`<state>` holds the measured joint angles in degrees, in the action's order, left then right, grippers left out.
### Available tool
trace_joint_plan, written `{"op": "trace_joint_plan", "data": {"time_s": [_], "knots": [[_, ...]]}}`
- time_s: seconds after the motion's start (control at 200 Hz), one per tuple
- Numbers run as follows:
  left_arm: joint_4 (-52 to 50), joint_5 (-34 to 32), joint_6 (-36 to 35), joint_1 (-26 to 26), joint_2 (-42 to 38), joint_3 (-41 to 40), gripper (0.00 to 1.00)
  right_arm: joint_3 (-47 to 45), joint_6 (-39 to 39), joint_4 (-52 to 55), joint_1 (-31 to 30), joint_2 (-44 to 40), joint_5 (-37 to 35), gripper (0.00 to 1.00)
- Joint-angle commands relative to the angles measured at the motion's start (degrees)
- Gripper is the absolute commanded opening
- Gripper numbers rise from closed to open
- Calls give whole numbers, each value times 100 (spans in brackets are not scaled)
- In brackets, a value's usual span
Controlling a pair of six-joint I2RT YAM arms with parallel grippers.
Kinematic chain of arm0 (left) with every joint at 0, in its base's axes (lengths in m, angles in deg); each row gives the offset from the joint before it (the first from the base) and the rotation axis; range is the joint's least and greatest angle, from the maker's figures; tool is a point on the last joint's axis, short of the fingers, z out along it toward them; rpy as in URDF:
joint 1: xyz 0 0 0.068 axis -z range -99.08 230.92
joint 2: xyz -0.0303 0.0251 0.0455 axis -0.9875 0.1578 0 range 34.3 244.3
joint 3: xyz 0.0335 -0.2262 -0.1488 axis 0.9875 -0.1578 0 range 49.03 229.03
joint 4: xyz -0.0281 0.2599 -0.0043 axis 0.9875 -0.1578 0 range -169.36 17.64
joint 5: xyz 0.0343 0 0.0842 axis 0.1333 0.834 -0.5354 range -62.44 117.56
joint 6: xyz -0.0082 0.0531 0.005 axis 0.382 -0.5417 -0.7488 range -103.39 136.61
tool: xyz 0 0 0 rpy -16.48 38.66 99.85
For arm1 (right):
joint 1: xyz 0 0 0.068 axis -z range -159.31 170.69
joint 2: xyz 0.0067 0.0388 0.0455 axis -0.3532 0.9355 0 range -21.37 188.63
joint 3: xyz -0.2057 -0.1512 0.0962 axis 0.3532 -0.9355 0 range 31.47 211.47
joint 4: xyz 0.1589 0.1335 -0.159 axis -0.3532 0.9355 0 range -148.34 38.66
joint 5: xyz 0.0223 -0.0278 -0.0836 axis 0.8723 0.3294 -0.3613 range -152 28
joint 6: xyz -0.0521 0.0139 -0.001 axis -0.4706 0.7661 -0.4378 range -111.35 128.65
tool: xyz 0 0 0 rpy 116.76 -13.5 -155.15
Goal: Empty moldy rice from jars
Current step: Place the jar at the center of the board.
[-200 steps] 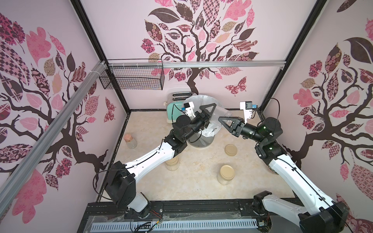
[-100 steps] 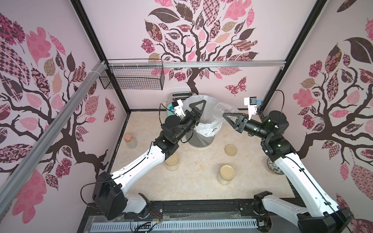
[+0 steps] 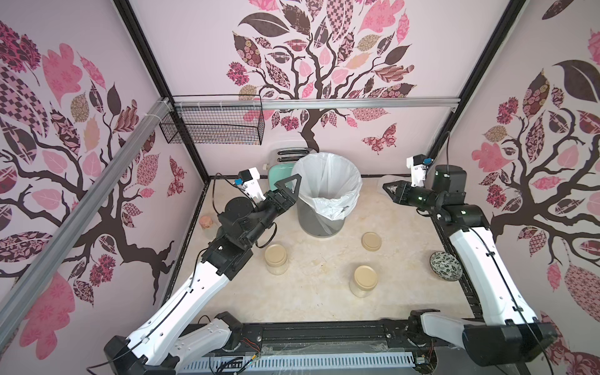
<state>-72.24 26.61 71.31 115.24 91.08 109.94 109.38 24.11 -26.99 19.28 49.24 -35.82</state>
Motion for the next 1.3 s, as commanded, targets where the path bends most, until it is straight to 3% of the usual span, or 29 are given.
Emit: {"op": "trace_joint_plan", "data": {"time_s": [0.0, 0.31, 0.62, 1.296], "knots": [[-562, -218, -569, -13, -355, -299, 98, -112, -325, 424, 266, 237, -563, 0], [-928, -265, -714, -22, -921, -869, 98, -225, -398, 589, 803, 1403, -830, 0], [-1202, -494, -742, -20, -1312, -1173, 98, 62, -433, 908, 835, 2373, -860, 0], [-1446, -486, -775, -22, -1563, -1318, 98, 304, -505, 1329, 1002, 3305, -649, 0]]}}
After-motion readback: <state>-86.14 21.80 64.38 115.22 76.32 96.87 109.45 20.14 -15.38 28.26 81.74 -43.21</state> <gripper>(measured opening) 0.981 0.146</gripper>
